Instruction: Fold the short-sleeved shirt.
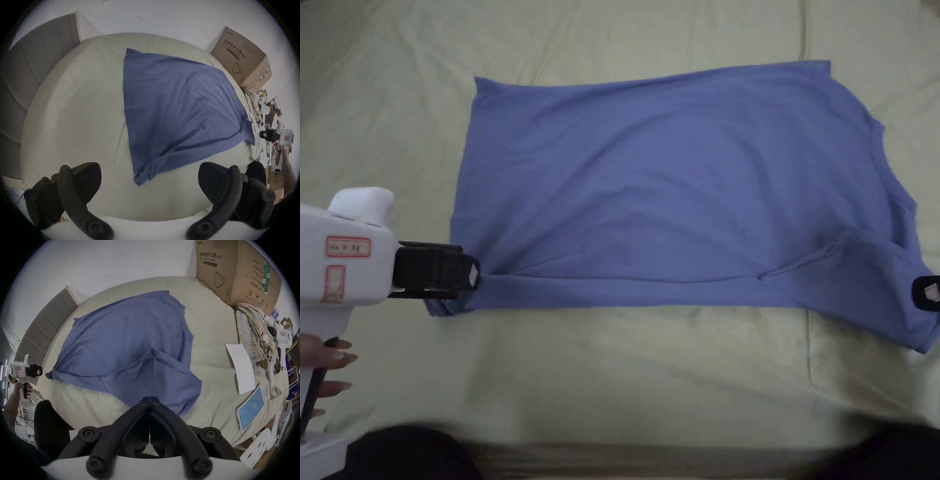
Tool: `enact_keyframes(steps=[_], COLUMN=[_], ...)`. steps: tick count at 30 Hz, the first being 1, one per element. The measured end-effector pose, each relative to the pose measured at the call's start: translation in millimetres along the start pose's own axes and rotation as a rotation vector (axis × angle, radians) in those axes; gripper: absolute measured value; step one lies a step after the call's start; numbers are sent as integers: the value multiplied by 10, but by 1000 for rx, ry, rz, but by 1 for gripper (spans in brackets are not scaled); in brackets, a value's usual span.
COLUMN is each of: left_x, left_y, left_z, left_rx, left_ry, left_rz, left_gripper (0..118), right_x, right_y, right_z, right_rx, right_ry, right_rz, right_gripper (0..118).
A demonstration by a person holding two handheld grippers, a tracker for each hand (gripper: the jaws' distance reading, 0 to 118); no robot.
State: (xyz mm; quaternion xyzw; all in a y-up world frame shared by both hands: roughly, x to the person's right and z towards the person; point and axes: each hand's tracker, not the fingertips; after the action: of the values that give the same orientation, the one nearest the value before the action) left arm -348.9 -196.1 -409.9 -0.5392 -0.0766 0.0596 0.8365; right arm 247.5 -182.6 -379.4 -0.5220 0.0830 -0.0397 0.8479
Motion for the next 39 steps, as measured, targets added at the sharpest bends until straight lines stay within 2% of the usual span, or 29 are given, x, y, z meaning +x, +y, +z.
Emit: enact_keyframes(steps=[3,4,5,6,7,8,10,12,13,14,15,16,17,19,22,23,24,25,26,27,33,39], left_x=[-13,-17,-16,0,66,68,16,78,82,85,160,190,211,243,249,270,275,279,280,286,261,261], left_y=[-18,-28,-32,-33,-43,-68,-55,-64,-71,-68,-83,-91,-98,-114,-112,-109,-113,-124,-137,-135,-194,-54], left_z=[-116,-129,-142,-188,-198,-202,-206,-161,-142,-132,-65,-32,-6,64,115,143,155,153,154,156,181,311], left_rx=[-20,-47,-52,-61,-35,-23,-22,-12,2,5,14,33,48,84,101,102,100,97,96,93,97,167], left_ry=[4,-21,-66,-23,76,104,14,8,6,2,4,15,26,32,37,31,24,21,23,25,35,28], left_rz=[3,-17,-52,-82,-135,-140,-101,-72,-71,-75,-79,-90,-99,-106,-95,-86,-78,-72,-71,-71,-65,-54], left_gripper=[114,94,19,0,0,0,0,0,0,0,0,0,0,0,0,0,0,0,0,0,0,0], right_x=[34,36,54,78,106,124,182,232,257,280,292,290,289,323,290,291,309,309,288,272,274,311], right_y=[-42,-36,-39,-44,-50,-44,-43,-44,-45,-43,-31,-19,-24,-33,15,7,-9,-17,-31,-40,-16,201], right_z=[-49,-58,-65,-67,-61,-46,-23,3,10,4,-21,-57,-111,-174,-307,-339,-400,-431,-464,-494,-265,166], right_rx=[-15,-18,-19,-18,-13,-6,3,16,26,29,23,-6,-14,-6,-87,-117,-136,-152,-164,-176,-90,27], right_ry=[-14,-19,-24,-25,-23,-19,-7,-5,-2,-1,-12,-53,-100,-96,-89,-65,-34,1,-20,-26,-8,53], right_rz=[12,11,7,0,-10,-22,-46,-63,-67,-66,-59,-39,-28,-15,-54,-71,-77,-61,-29,-6,9,-84], right_gripper=[0,0,0,0,0,0,0,3,19,68,102,118,117,117,118,115,106,80,12,3,3,3])
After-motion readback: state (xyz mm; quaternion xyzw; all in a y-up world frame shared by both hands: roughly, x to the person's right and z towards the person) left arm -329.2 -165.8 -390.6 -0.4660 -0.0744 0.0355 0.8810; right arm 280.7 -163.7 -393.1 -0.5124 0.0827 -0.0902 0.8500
